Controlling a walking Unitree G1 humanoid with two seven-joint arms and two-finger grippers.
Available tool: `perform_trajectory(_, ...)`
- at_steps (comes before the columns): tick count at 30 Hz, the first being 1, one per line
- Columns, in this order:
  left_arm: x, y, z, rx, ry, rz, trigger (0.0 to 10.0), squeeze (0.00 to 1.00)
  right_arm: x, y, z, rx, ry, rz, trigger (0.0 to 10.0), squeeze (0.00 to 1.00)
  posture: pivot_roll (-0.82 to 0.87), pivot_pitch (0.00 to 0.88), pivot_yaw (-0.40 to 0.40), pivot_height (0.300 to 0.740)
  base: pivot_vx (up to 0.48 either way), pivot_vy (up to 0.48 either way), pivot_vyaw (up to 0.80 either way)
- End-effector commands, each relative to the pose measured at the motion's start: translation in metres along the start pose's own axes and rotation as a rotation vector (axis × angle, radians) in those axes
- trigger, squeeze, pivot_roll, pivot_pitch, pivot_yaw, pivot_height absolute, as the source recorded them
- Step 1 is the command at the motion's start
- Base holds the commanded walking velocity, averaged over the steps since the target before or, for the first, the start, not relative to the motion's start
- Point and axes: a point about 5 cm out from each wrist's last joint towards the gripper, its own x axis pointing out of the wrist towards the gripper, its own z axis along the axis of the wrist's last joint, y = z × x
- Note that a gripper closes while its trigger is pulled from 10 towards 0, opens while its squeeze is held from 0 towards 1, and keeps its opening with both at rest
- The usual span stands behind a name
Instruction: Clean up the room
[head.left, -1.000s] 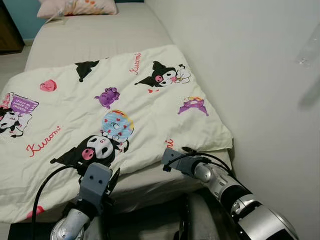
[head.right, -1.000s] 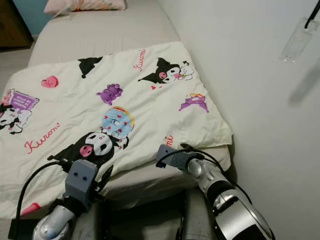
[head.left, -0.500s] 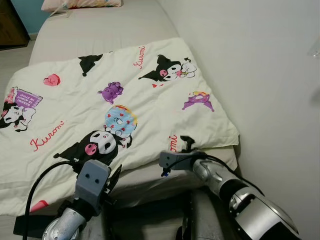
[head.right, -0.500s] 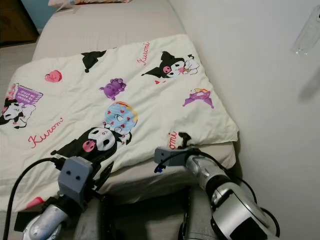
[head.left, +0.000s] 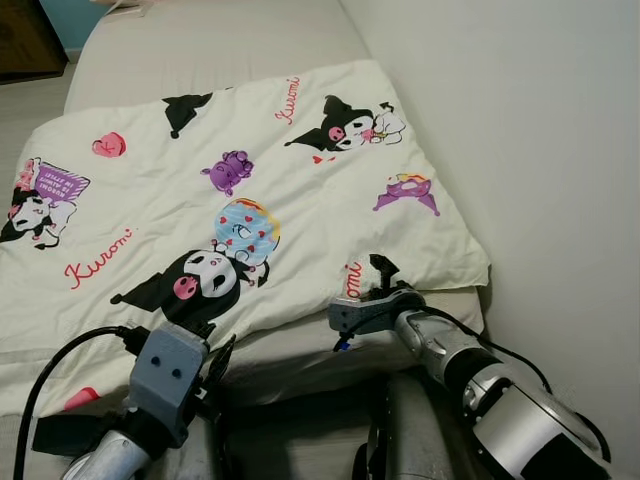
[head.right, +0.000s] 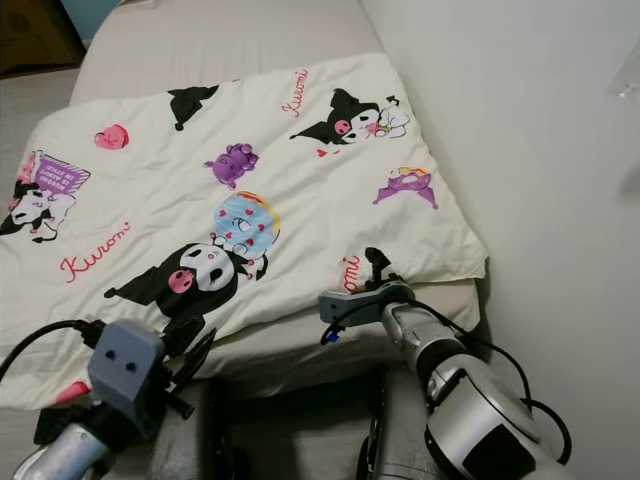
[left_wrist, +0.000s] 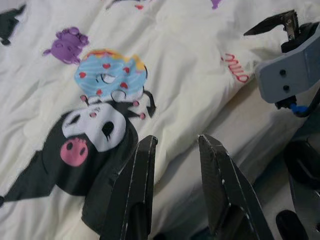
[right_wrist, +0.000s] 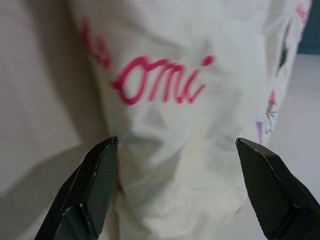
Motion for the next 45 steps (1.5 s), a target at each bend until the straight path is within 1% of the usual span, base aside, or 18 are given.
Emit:
perform_trajectory(1,-0.005,-0.001,0.000,0.003,0.019,-0.022,10.0,0.00,-0.002,0.008,0.000,-0.016,-0.002,0.042,10.0,0.00,0.17,0.373,-0.021,0.576,0.000,0.000,0.00)
perform_trajectory(6,-0.007,-0.001,0.003,-0.002,0.026,-0.014,10.0,0.00,-0.004,0.013,-0.004,-0.042,0.008,0.057,10.0,0.00,0.17,0.373,-0.014,0.576,0.000,0.000,0.00)
perform_trajectory(10,-0.008,-0.001,0.004,-0.013,0.028,-0.016,10.0,0.00,-0.004,0.012,-0.008,-0.035,0.028,0.065,10.0,0.00,0.17,0.373,-0.012,0.576,0.000,0.000,0.00)
perform_trajectory(11,-0.008,-0.002,0.005,-0.017,0.029,-0.019,10.0,0.00,-0.004,0.011,-0.009,-0.034,0.036,0.068,7.9,0.00,0.18,0.372,-0.012,0.576,0.000,0.000,0.00)
perform_trajectory(12,-0.008,-0.003,0.005,-0.019,0.030,-0.023,10.0,0.00,-0.004,0.010,-0.011,-0.033,0.042,0.070,4.4,0.00,0.18,0.372,-0.012,0.576,0.000,0.000,0.00)
perform_trajectory(13,-0.009,-0.003,0.005,-0.020,0.032,-0.025,10.0,0.00,-0.004,0.009,-0.011,-0.035,0.045,0.070,3.1,0.00,0.18,0.372,-0.011,0.576,0.000,0.000,0.00)
perform_trajectory(14,-0.009,-0.003,0.005,-0.020,0.032,-0.025,10.0,0.00,-0.004,0.009,-0.011,-0.035,0.045,0.070,3.1,0.00,0.18,0.372,-0.011,0.576,0.000,0.000,0.00)
perform_trajectory(15,-0.009,-0.003,0.006,-0.021,0.033,-0.025,10.0,0.00,-0.004,0.008,-0.013,-0.040,0.052,0.068,0.0,0.00,0.18,0.372,-0.010,0.576,0.000,0.000,0.00)
perform_trajectory(29,-0.015,-0.002,0.006,-0.012,0.055,-0.025,10.0,0.00,-0.003,0.002,-0.021,-0.046,0.090,0.055,0.0,0.00,0.18,0.369,-0.007,0.576,0.000,0.000,0.00)
perform_trajectory(38,-0.017,0.004,0.005,0.008,0.066,-0.013,10.0,0.00,-0.003,-0.005,-0.027,-0.054,0.103,0.046,0.0,0.00,0.17,0.372,-0.007,0.576,0.000,0.000,0.00)
perform_trajectory(40,-0.016,0.006,0.004,0.012,0.068,-0.009,10.0,0.00,-0.003,-0.006,-0.028,-0.050,0.099,0.049,0.0,0.00,0.16,0.367,-0.006,0.576,0.000,0.000,0.00)
perform_trajectory(42,-0.015,0.007,0.004,0.020,0.064,-0.016,10.0,0.00,-0.003,-0.005,-0.026,-0.048,0.072,0.068,0.0,0.00,0.13,0.365,0.001,0.576,0.000,0.000,0.00)
perform_trajectory(43,-0.012,0.007,0.005,0.025,0.056,-0.027,10.0,0.00,-0.003,-0.003,-0.022,-0.037,0.034,0.113,0.0,0.00,0.12,0.365,-0.002,0.576,0.000,0.000,0.00)
perform_trajectory(45,-0.011,0.007,0.005,0.027,0.053,-0.034,10.0,0.00,-0.003,-0.002,-0.021,-0.031,0.018,0.134,0.0,0.00,0.12,0.365,-0.001,0.576,0.000,0.000,0.00)
